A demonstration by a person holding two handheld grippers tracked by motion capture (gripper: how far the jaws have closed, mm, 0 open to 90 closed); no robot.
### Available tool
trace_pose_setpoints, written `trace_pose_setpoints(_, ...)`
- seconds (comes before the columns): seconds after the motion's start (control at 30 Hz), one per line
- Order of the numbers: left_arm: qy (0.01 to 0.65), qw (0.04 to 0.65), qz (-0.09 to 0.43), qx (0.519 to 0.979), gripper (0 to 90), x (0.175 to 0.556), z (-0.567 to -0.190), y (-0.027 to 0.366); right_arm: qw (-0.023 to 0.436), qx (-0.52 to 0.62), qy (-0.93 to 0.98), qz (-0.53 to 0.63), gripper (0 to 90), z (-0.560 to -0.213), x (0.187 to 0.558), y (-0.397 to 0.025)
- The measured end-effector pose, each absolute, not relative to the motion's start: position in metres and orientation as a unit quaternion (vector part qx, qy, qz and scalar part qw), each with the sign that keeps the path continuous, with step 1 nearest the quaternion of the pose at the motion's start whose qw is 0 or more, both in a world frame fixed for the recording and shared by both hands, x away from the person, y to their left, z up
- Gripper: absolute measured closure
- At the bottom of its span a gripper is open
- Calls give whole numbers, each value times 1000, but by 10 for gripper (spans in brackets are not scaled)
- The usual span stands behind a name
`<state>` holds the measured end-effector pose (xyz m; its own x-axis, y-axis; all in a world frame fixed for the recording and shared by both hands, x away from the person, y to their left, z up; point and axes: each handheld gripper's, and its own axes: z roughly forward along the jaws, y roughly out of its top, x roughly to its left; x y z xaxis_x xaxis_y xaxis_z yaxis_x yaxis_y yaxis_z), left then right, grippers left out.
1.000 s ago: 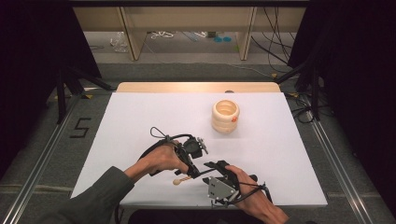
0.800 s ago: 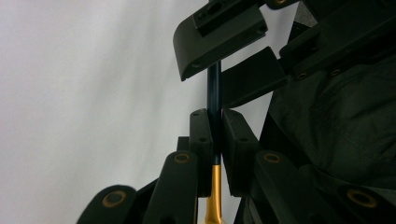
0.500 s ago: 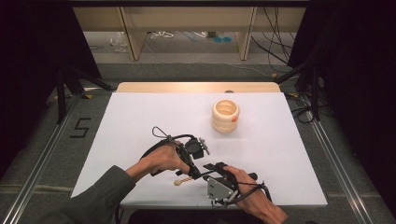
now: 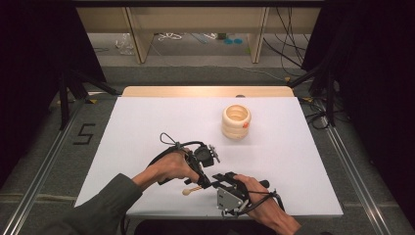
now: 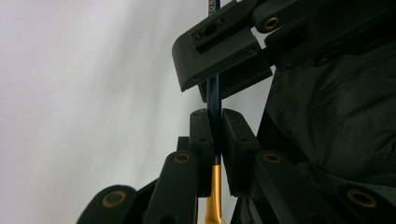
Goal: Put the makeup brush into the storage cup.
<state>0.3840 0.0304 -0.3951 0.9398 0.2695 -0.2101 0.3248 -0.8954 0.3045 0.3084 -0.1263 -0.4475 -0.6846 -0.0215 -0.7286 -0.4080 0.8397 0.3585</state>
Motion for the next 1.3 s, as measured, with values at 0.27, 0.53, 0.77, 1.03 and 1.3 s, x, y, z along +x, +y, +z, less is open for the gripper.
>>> trace_pose_setpoints(0.27, 153, 169, -83, 970, 831, 384, -395, 30, 364, -105, 892, 247, 731, -450, 305, -127)
trace_pose_setpoints(0.53, 150, 168, -84, 971, 831, 384, -394, 28, 368, -125, 887, 250, 761, -449, 306, -125)
trace_pose_setpoints(0.77, 147, 166, -85, 971, 831, 383, -393, 27, 358, -129, 894, 238, 832, -450, 304, -126)
trace_pose_setpoints(1.03, 148, 168, -90, 970, 830, 383, -392, 27, 355, -137, 894, 237, 841, -449, 303, -127)
trace_pose_setpoints(1.3, 167, 202, -90, 961, 793, 385, -385, 33, 346, -111, 898, 248, 842, -447, 305, -130)
